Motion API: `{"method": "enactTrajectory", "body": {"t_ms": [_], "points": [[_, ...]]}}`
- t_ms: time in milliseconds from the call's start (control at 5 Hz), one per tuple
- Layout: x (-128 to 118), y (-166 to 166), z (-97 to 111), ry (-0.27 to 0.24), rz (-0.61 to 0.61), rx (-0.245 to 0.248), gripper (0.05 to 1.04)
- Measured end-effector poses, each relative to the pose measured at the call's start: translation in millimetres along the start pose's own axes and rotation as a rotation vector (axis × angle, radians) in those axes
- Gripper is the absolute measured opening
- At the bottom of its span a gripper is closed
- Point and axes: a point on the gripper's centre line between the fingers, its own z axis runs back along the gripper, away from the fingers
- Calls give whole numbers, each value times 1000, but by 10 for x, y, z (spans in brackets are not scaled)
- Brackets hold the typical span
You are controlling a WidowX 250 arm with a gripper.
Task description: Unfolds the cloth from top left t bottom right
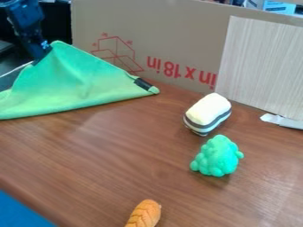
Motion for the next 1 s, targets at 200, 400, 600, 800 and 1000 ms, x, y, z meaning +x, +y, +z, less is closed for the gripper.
{"method": "enactTrajectory", "body": {"t_ms": [200,400,600,800,1000], "points": [[-181,-351,67,8,-91,34,51],[-327,-628,46,28,-170,74,51],[-545,-915,22,42,-244,114,51],[-711,-1104,0,61,-302,129,51],[-878,-1259,61,79,-357,122,51]]}}
